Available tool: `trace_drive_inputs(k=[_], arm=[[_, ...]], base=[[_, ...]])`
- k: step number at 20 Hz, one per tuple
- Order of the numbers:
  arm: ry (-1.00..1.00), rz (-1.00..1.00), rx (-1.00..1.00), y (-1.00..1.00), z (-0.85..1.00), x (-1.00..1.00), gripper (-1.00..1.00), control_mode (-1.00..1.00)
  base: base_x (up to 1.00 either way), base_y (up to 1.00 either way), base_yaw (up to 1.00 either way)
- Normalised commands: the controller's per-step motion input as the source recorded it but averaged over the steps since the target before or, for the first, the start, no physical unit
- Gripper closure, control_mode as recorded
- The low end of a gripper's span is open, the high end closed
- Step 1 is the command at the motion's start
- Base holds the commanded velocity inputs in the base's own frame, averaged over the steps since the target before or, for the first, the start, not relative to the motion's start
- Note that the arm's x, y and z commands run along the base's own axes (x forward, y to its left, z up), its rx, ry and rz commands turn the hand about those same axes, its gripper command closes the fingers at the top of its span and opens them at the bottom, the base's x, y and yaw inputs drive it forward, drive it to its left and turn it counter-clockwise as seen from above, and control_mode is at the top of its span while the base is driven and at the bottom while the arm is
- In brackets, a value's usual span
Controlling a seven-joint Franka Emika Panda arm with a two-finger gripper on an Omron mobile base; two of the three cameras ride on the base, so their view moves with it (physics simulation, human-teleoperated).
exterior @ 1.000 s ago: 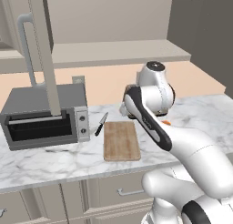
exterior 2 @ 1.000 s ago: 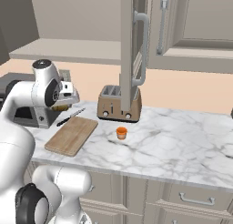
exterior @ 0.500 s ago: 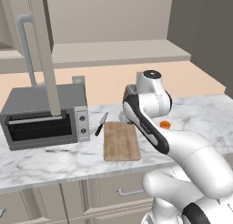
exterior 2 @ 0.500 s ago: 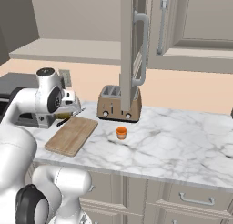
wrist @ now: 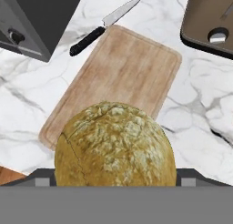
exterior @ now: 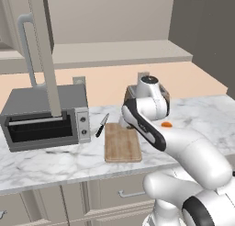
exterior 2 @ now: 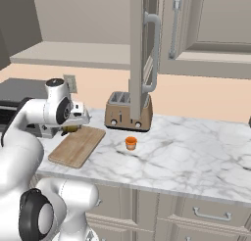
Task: Pick the bread, place it on the cutting board, pick the jam, place it on the counter, and close the cabinet.
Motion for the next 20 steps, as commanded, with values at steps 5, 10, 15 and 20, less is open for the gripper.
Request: trace_drive_inputs(k=[5,10,15,20], arm=[[0.02,0.00,-0.01,0.00,-0.32,0.36,1.00,-1.00],[0.01,0.00,-0.01,0.00,-0.31,0.29,1.00,-1.00],[0.00,0.00,0.00,0.00,-0.31,0.19,1.00,-1.00],[0.00,0.00,0.00,0.00,-0.26,0.03,1.00,-1.00]], base=[[0.00,0.00,0.00],[0.00,0.00,0.00],[0.00,0.00,0.00],[0.00,0.00,0.00]])
